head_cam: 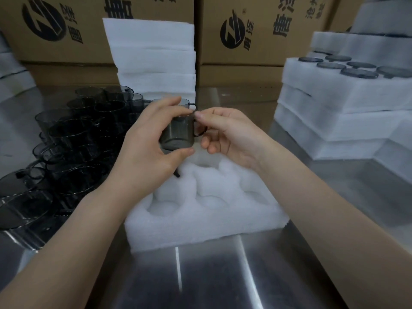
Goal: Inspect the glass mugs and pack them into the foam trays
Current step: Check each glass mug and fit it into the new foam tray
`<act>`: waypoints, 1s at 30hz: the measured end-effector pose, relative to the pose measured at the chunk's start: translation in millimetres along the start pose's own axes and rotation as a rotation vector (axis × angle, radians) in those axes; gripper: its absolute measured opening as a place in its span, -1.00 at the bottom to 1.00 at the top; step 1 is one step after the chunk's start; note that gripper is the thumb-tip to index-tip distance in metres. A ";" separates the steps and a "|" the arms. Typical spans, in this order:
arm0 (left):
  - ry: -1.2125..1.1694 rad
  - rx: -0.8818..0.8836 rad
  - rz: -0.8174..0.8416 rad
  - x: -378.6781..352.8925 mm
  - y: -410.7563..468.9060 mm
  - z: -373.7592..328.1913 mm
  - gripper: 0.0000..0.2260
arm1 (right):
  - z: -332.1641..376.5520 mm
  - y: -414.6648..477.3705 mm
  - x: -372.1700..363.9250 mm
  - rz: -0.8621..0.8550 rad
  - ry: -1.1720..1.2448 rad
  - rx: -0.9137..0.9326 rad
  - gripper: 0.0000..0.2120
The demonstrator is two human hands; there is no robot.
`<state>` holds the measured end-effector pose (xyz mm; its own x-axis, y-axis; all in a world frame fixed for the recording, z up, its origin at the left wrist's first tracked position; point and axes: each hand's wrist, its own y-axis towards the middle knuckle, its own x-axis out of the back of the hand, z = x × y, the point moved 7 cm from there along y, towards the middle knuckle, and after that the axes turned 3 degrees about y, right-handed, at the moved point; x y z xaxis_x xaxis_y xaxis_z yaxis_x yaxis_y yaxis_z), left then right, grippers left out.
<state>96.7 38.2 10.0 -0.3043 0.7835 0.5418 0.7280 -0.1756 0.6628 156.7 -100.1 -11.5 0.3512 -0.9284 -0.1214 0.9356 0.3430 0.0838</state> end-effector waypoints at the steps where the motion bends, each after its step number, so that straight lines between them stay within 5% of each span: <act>1: -0.001 -0.009 -0.012 1.5 -0.3 0.5 -0.46 | -1.1 0.0 -1.8 0.015 -0.032 -0.018 -0.84; 7: -0.030 -0.078 -0.025 3.3 -1.0 0.6 -0.44 | 1.0 -4.1 -15.3 0.146 -0.188 -0.097 -0.60; 16: 0.012 -0.069 -0.041 2.3 1.5 3.4 -0.31 | 2.6 -15.7 -14.7 0.162 -0.095 -0.023 -0.65; 24: -0.421 0.098 0.032 -2.6 -1.1 6.2 -0.48 | 9.7 -26.7 -9.3 0.328 0.158 0.145 -0.75; 30: -0.504 0.117 0.043 -5.7 -0.3 7.7 -0.57 | 7.8 -23.2 -7.1 0.240 0.075 0.170 -0.72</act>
<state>103.0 38.4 2.7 0.0402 0.9720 0.2315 0.8056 -0.1686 0.5679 132.2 -102.6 -4.9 0.5688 -0.8086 -0.1506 0.8086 0.5162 0.2823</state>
